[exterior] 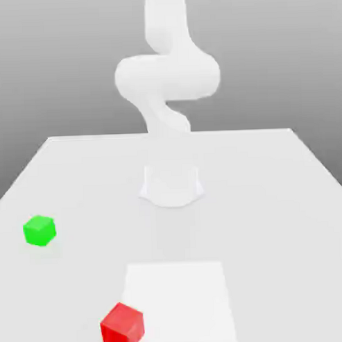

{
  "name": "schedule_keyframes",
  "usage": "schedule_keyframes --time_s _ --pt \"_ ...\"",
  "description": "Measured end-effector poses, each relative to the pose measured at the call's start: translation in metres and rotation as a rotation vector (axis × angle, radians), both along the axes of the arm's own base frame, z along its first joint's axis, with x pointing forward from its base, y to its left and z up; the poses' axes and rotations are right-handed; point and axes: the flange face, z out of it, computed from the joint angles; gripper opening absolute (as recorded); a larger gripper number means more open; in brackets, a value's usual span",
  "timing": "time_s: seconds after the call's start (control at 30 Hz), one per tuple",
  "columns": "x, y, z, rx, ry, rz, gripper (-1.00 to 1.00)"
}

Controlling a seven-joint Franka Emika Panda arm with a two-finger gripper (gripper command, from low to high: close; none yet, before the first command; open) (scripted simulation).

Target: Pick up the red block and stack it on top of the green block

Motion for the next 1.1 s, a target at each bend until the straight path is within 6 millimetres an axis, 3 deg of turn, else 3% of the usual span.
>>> schedule_keyframes --time_s 0.23,0.47,0.63,0.83,1.0,1.03,1.1 --pt "0.076 -0.022 -0.115 0.045 0.199 -0.116 0.0" --pt "0.116 -0.048 -0.243 0.093 0.391 -0.232 0.0" --pt "0.122 -0.068 -0.338 0.131 0.527 -0.322 0.0" --pt "0.106 -0.081 -0.45 0.176 0.688 -0.417 0.0" --pt "0.102 -0.082 -0.521 0.183 0.711 -0.432 0.0" --pt "0.102 -0.082 -0.528 0.183 0.712 -0.432 -1.0" --pt "0.102 -0.082 -0.528 0.183 0.712 -0.432 -1.0"
